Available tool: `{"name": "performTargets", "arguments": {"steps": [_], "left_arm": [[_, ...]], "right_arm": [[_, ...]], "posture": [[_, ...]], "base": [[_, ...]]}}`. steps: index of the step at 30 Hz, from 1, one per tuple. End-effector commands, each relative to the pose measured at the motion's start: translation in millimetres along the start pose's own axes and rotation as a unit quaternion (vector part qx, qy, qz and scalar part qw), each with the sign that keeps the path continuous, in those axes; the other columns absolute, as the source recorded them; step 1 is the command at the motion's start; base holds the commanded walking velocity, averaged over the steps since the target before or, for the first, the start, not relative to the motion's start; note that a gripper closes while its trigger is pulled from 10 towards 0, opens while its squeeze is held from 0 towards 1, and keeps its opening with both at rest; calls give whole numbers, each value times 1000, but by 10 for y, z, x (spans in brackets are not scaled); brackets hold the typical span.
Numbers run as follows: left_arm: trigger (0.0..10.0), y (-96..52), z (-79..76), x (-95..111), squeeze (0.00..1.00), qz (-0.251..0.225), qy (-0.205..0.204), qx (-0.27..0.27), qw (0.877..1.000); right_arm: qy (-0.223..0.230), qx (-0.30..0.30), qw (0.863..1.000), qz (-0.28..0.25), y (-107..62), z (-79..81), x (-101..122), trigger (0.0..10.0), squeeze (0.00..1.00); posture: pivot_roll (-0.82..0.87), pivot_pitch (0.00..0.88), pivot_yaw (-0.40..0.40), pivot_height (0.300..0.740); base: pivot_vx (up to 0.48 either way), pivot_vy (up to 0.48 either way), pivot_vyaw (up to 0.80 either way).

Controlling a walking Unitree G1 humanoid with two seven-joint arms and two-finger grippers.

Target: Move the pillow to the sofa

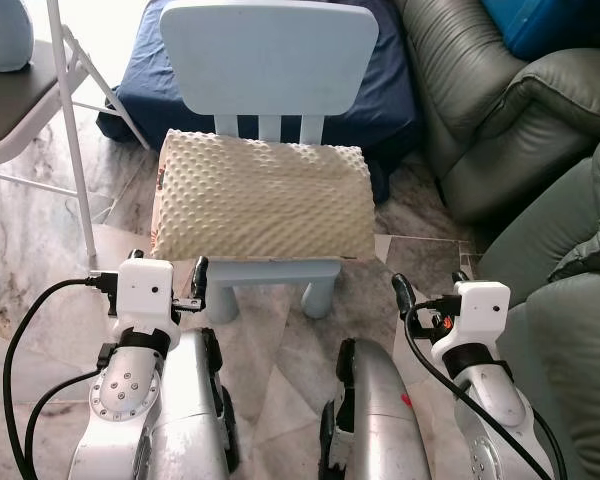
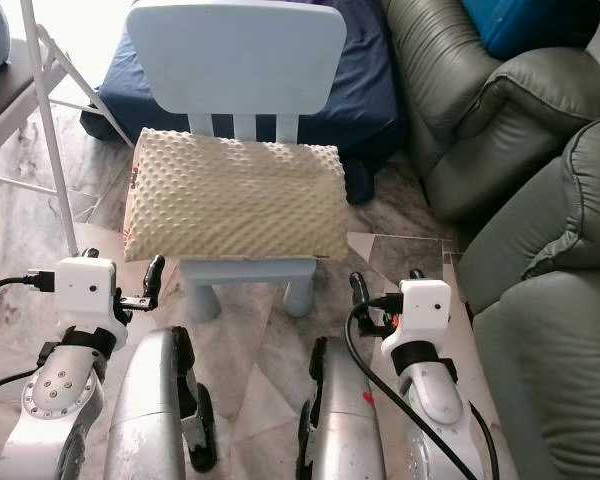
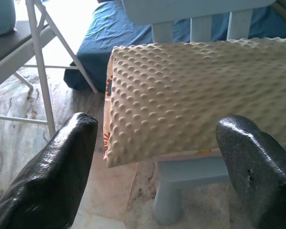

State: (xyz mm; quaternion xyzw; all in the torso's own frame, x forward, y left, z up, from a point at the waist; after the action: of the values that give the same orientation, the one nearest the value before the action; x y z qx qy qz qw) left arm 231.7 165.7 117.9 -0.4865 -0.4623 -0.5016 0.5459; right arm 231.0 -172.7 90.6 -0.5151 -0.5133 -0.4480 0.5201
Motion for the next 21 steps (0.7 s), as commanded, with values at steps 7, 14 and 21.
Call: {"name": "performTargets", "arguments": {"steps": [7, 14, 21], "left_arm": [[10000, 7, 8, -38, 0, 12, 11, 9, 1000], [10000, 16, -1, -36, 0, 11, 10, 14, 1000], [10000, 28, -8, -28, 0, 8, 13, 19, 1000]], "right_arm": [[7, 13, 1000, 2, -27, 20, -23, 10000, 0], [8, 14, 1000, 4, -21, 21, -23, 10000, 0], [15, 21, 1000, 3, -13, 39, -17, 10000, 0]], "posture": [[-12, 247, -81, 576], [-15, 250, -84, 542], [-17, 250, -86, 522]], "base": [[40, 0, 0], [0, 0, 0], [0, 0, 0]]}}
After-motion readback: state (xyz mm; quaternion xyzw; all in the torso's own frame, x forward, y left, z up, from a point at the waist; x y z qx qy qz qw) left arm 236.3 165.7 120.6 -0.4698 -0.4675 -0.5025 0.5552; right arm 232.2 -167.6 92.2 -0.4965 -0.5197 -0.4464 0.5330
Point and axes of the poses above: a point about 5 cm out from each wrist's last joint towards the gripper, its own y axis pointing out of the wrist towards the gripper, its own x axis along the axis of the wrist's last joint, z = x × y, the point moved 1 cm from there along y, pointing out of the wrist towards the gripper, and after that the axes turned 4 degrees about -y, right-handed, at the moved point
